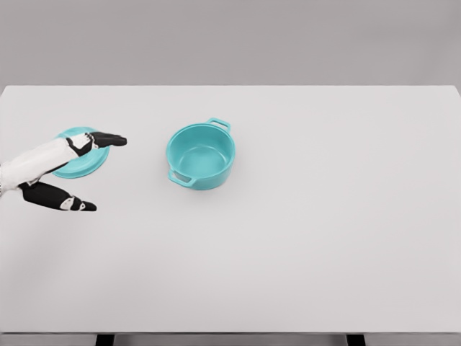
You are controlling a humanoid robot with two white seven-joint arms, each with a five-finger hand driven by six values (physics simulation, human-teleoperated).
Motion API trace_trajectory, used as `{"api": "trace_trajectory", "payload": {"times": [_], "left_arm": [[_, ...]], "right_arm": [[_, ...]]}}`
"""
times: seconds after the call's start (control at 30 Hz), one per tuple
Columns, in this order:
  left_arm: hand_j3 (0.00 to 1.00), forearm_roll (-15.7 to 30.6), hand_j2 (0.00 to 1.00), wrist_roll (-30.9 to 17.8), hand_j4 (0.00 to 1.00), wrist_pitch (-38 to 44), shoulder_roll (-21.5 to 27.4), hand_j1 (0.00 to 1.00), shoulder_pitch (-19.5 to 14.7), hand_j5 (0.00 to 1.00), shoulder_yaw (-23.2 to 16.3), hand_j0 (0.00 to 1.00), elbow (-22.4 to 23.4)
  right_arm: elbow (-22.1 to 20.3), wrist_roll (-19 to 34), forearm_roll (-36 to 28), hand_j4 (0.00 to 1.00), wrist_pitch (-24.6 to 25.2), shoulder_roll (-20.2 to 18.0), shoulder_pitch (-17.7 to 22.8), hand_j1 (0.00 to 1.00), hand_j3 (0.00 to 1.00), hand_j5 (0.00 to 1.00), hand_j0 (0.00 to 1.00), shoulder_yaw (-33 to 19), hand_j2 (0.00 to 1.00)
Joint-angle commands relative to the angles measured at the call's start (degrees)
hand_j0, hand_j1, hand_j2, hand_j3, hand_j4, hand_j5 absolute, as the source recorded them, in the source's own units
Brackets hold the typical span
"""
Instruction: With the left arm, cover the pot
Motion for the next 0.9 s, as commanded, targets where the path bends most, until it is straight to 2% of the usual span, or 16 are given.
{"api": "trace_trajectory", "payload": {"times": [0.0, 0.03, 0.07, 0.1, 0.17, 0.23, 0.3, 0.43, 0.47, 0.5, 0.53, 0.6, 0.67, 0.77, 0.83, 0.87], "left_arm": [[1.00, 0.35, 1.00, -0.03, 1.00, 0.11, -0.26, 1.00, -0.09, 1.00, -0.59, 1.00, -0.57], [1.00, 0.26, 1.00, -0.03, 1.00, 0.11, -0.26, 1.00, -0.26, 1.00, -0.50, 1.00, 0.14], [1.00, 0.35, 1.00, -0.03, 1.00, 0.11, -0.87, 1.00, -2.28, 1.00, -0.50, 1.00, 1.71], [1.00, 0.35, 1.00, -0.03, 1.00, 0.11, -3.33, 1.00, -4.30, 1.00, -0.59, 1.00, 5.14], [1.00, 0.44, 1.00, -0.03, 1.00, 0.11, -4.30, 1.00, -5.45, 1.00, -0.85, 1.00, 8.66], [1.00, 0.35, 1.00, -0.03, 1.00, 0.11, -5.88, 1.00, -5.54, 1.00, -3.05, 1.00, 9.01], [1.00, 0.53, 1.00, 0.50, 1.00, 0.11, -6.06, 1.00, -6.94, 1.00, -2.87, 1.00, 12.44], [1.00, 0.44, 1.00, -0.20, 1.00, 0.11, -7.82, 1.00, -7.03, 1.00, -2.17, 1.00, 12.79], [1.00, 1.14, 1.00, -0.12, 1.00, 0.11, -8.35, 1.00, -8.17, 1.00, -1.91, 1.00, 17.00], [1.00, 1.14, 1.00, -0.20, 1.00, 0.11, -8.70, 1.00, -10.89, 1.00, -2.52, 1.00, 21.31], [1.00, 1.14, 1.00, -0.29, 1.00, 0.11, -10.80, 1.00, -11.60, 1.00, -2.61, 1.00, 24.39], [1.00, 0.79, 1.00, -0.03, 1.00, 0.11, -11.34, 1.00, -11.87, 1.00, -2.70, 1.00, 28.17], [1.00, 1.14, 1.00, -0.20, 1.00, 0.11, -11.34, 1.00, -13.88, 1.00, -5.59, 1.00, 29.67], [1.00, 0.61, 1.00, -0.29, 1.00, 3.82, -12.57, 1.00, -15.03, 1.00, -8.05, 1.00, 32.57], [1.00, 0.88, 1.00, -0.99, 1.00, 3.99, -12.65, 1.00, -17.58, 1.00, -12.10, 1.00, 35.47], [1.00, 1.58, 1.00, -2.49, 1.00, 4.08, -13.18, 1.00, -18.10, 1.00, -11.66, 1.00, 35.56]], "right_arm": [[0.05, 0.03, -0.03, 1.00, -0.03, 0.00, 0.00, 1.00, 1.00, 1.00, 1.00, 0.00, 1.00], [0.22, 0.03, -0.03, 1.00, -0.03, 0.00, 0.18, 1.00, 1.00, 1.00, 1.00, -0.09, 1.00], [0.22, 0.03, -0.03, 1.00, -0.03, 0.00, 0.18, 1.00, 1.00, 1.00, 1.00, -0.09, 1.00], [0.22, 0.03, -0.03, 1.00, -0.03, 0.00, 0.18, 1.00, 1.00, 1.00, 1.00, -0.09, 1.00], [0.22, 0.03, -0.03, 1.00, -0.03, 0.00, 0.18, 1.00, 1.00, 1.00, 1.00, -0.09, 1.00], [0.22, 0.03, -0.03, 1.00, -0.03, 0.00, 0.18, 1.00, 1.00, 1.00, 1.00, -0.09, 1.00], [0.22, 0.03, -0.03, 1.00, -0.03, 0.00, 0.18, 1.00, 1.00, 1.00, 1.00, -0.09, 1.00], [0.22, 0.03, -0.03, 1.00, -0.03, 0.00, 0.18, 1.00, 1.00, 1.00, 1.00, -0.09, 1.00], [0.22, 0.03, -0.03, 1.00, -0.03, 0.00, 0.18, 1.00, 1.00, 1.00, 1.00, -0.09, 1.00], [0.22, 0.03, -0.03, 1.00, -0.03, 0.00, 0.18, 1.00, 1.00, 1.00, 1.00, -0.09, 1.00], [0.22, 0.03, -0.03, 1.00, -0.03, 0.00, 0.18, 1.00, 1.00, 1.00, 1.00, -0.09, 1.00], [0.22, 0.03, -0.03, 1.00, -0.03, 0.00, 0.18, 1.00, 1.00, 1.00, 1.00, -0.09, 1.00], [0.22, 0.03, -0.03, 1.00, -0.03, 0.00, 0.18, 1.00, 1.00, 1.00, 1.00, -0.09, 1.00], [0.22, 0.03, -0.03, 1.00, -0.03, 0.00, 0.18, 1.00, 1.00, 1.00, 1.00, -0.09, 1.00], [0.22, 0.03, -0.03, 1.00, -0.03, 0.00, 0.18, 1.00, 1.00, 1.00, 1.00, -0.09, 1.00], [0.22, 0.03, -0.03, 1.00, -0.03, 0.00, 0.18, 1.00, 1.00, 1.00, 1.00, -0.09, 1.00]]}}
